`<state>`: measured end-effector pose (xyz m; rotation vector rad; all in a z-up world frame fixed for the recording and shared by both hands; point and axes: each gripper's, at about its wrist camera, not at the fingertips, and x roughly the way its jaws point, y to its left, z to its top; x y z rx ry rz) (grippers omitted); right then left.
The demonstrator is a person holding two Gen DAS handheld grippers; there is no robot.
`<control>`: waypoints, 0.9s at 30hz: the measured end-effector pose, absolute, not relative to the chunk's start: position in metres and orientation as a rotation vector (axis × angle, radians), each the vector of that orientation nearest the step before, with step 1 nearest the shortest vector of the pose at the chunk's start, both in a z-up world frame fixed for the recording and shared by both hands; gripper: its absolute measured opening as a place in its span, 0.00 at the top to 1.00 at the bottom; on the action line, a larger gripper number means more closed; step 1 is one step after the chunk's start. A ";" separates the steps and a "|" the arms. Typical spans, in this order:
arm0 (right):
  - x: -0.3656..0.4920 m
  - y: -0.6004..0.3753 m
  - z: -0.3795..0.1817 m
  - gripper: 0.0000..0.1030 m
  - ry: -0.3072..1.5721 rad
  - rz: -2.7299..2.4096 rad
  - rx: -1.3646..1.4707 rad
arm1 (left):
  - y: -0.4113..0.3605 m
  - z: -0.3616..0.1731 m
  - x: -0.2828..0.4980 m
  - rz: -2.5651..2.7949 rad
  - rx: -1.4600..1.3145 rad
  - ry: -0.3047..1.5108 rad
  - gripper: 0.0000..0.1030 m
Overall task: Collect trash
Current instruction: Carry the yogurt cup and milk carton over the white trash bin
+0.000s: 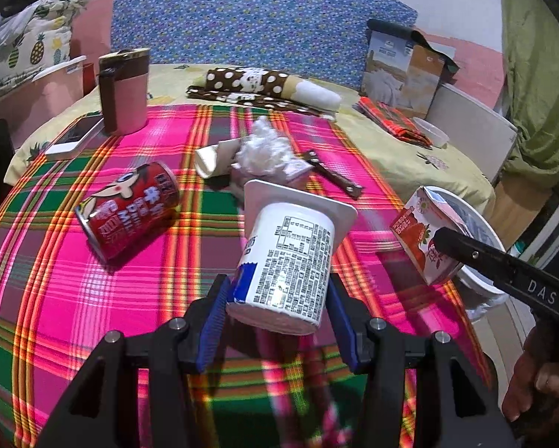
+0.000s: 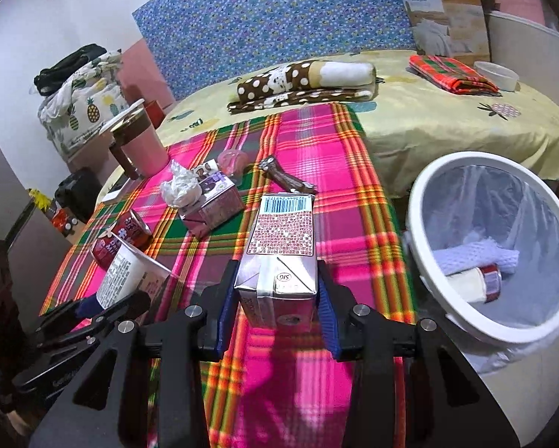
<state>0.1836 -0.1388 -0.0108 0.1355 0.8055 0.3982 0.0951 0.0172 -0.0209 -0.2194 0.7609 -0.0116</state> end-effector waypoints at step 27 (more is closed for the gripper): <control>0.166 -0.220 -0.006 0.61 0.742 0.238 0.217 | -0.090 0.001 0.116 -0.192 -0.085 0.757 0.48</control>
